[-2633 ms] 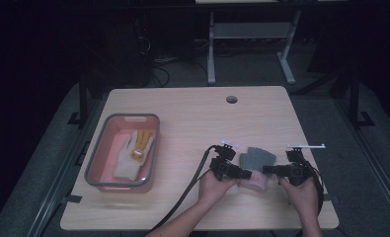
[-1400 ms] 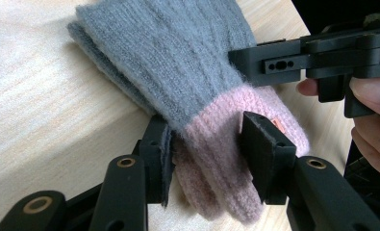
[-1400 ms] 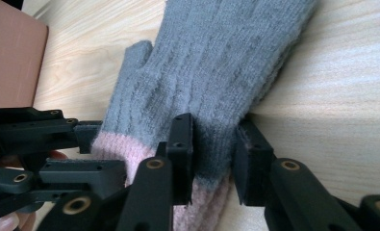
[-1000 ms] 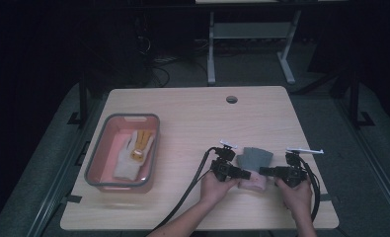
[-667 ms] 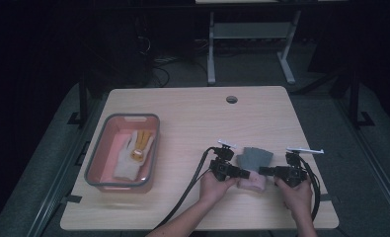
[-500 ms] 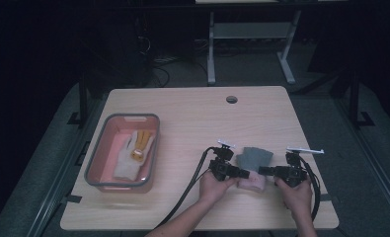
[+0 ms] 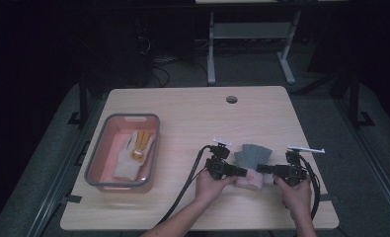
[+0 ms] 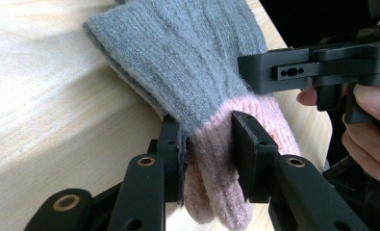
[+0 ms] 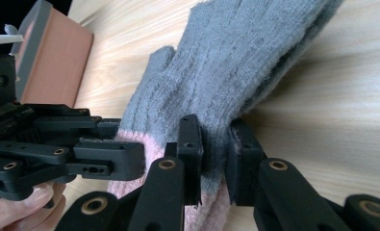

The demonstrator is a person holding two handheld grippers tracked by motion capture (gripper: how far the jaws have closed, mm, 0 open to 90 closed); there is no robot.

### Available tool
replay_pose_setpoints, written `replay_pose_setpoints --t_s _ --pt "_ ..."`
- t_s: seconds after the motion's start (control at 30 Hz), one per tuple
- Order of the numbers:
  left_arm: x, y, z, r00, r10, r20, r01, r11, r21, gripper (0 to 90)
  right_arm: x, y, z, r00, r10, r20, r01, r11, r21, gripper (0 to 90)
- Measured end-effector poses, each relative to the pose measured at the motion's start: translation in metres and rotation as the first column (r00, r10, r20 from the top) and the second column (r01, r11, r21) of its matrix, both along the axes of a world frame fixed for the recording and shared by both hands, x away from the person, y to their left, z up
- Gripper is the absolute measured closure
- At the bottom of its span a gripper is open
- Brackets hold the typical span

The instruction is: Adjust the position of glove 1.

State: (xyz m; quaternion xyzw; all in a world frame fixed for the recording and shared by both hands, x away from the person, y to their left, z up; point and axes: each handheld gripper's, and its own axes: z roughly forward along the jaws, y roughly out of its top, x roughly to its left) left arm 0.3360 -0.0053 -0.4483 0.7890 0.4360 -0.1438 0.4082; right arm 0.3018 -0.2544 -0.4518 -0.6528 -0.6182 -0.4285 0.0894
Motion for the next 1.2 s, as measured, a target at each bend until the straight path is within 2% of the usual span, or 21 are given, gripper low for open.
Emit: replay_pose_setpoints --t_s 0.27,0.7,0.93,1.1,1.2 --pt "-0.002 0.009 0.009 0.9995 -0.008 0.03 0.008 0.9999 -0.008 66.9 -0.002 0.006 0.008 0.9995 0.013 0.029 -0.014 0.9998 0.014 78.3" --pt "-0.009 0.03 0.02 0.9987 -0.001 0.052 0.003 0.9991 -0.041 67.0 -0.003 0.018 0.019 0.9968 0.047 0.065 -0.051 0.997 0.058 78.3" --pt "-0.01 0.042 0.026 0.9978 -0.006 0.066 0.009 0.9986 -0.051 67.0 -0.003 0.027 0.026 0.9936 0.073 0.085 -0.079 0.9949 0.062 78.3" --pt "-0.011 0.053 0.034 0.9973 0.011 0.073 -0.006 0.9972 -0.074 67.0 -0.001 0.035 0.034 0.9904 0.091 0.104 -0.099 0.9928 0.067 78.3" --pt "-0.011 0.061 0.039 0.9965 0.013 0.082 -0.007 0.9973 -0.073 67.0 0.001 0.042 0.04 0.9868 0.106 0.122 -0.115 0.9915 0.062 78.3"
